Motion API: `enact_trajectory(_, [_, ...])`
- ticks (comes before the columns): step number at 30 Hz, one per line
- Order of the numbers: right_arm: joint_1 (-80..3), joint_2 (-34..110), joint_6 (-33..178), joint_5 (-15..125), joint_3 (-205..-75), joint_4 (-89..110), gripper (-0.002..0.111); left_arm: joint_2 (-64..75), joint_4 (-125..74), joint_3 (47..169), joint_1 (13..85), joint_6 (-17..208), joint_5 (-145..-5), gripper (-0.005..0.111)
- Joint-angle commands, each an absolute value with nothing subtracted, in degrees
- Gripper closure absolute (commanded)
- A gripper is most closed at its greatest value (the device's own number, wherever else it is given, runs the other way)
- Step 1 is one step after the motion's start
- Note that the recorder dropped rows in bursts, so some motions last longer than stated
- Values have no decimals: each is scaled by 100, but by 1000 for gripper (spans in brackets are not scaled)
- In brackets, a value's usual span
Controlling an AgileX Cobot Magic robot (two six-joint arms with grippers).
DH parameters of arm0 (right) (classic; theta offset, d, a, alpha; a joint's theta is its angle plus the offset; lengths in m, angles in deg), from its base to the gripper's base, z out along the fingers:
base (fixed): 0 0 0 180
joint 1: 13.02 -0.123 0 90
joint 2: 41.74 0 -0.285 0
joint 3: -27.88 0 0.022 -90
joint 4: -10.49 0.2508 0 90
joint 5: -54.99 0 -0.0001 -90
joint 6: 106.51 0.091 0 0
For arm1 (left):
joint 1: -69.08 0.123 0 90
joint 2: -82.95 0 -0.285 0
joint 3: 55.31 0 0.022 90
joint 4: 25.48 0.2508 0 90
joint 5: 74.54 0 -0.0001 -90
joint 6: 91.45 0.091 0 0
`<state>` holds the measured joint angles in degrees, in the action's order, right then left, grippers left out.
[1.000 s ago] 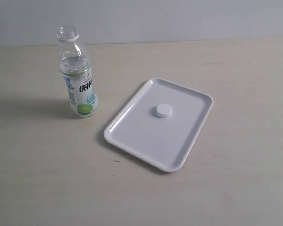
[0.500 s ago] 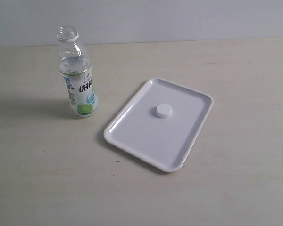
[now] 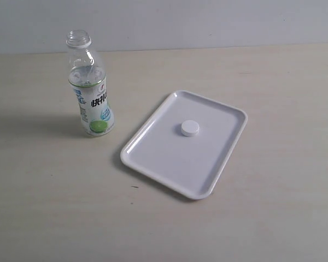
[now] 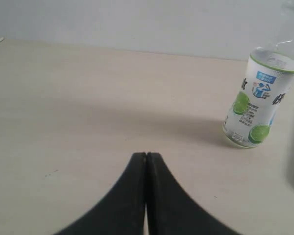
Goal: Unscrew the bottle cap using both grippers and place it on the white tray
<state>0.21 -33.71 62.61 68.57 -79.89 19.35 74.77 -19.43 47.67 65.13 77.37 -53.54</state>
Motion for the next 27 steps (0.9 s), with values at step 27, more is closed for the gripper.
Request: enact_trajectory(27, [131, -3395, 6265, 7284, -7490, 1907, 108, 7517, -1978, 4747, 6515, 7739, -5398, 107])
